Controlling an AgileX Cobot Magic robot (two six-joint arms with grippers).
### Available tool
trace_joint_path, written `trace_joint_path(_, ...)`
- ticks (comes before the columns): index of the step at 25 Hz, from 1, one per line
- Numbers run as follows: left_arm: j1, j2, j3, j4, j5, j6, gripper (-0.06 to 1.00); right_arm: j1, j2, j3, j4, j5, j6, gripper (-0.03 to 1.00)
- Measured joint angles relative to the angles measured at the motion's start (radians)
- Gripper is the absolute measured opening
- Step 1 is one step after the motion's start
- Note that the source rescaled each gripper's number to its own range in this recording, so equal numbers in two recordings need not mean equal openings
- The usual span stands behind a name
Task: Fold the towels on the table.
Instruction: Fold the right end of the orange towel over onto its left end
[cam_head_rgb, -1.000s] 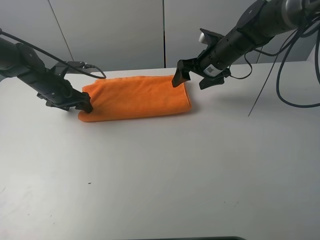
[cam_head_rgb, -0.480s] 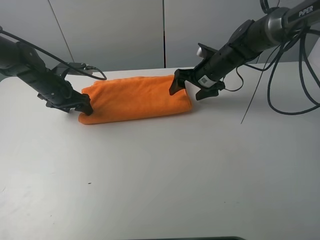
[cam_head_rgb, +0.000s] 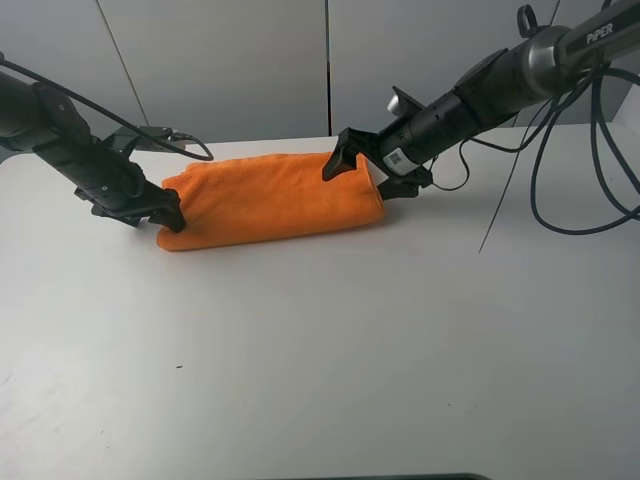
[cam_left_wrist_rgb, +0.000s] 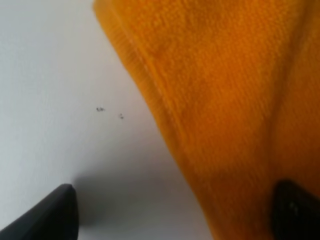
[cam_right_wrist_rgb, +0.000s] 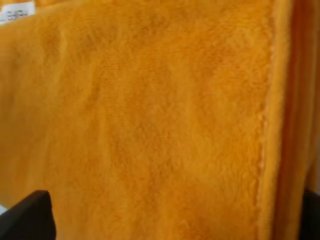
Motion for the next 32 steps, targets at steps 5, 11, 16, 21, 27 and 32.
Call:
trace_joint_path(5, 0.000, 0.000, 0.000, 0.000, 0.004, 0.000, 0.99, 0.066, 0.000, 0.000, 0.054, -0.025, -0.062, 1.00)
trace_joint_path(11, 0.000, -0.002, 0.000, 0.004, 0.012, 0.000, 0.99, 0.103, 0.000, 0.000, 0.058, -0.119, -0.075, 1.00)
trace_joint_path(16, 0.000, -0.002, 0.000, 0.006, 0.013, 0.000, 0.99, 0.103, 0.000, 0.000, 0.012, -0.150, -0.038, 1.00)
trace_joint_path(21, 0.000, -0.002, 0.000, 0.008, 0.013, 0.000, 0.99, 0.103, 0.000, 0.000, -0.107, -0.160, 0.024, 1.00)
trace_joint_path(27, 0.000, -0.002, 0.000, 0.008, 0.013, 0.000, 0.99, 0.107, 0.000, -0.005, -0.323, -0.172, 0.168, 1.00)
trace_joint_path(32, 0.000, -0.002, 0.000, 0.017, 0.015, 0.000, 0.99, 0.113, 0.000, -0.010, -0.420, -0.176, 0.254, 1.00)
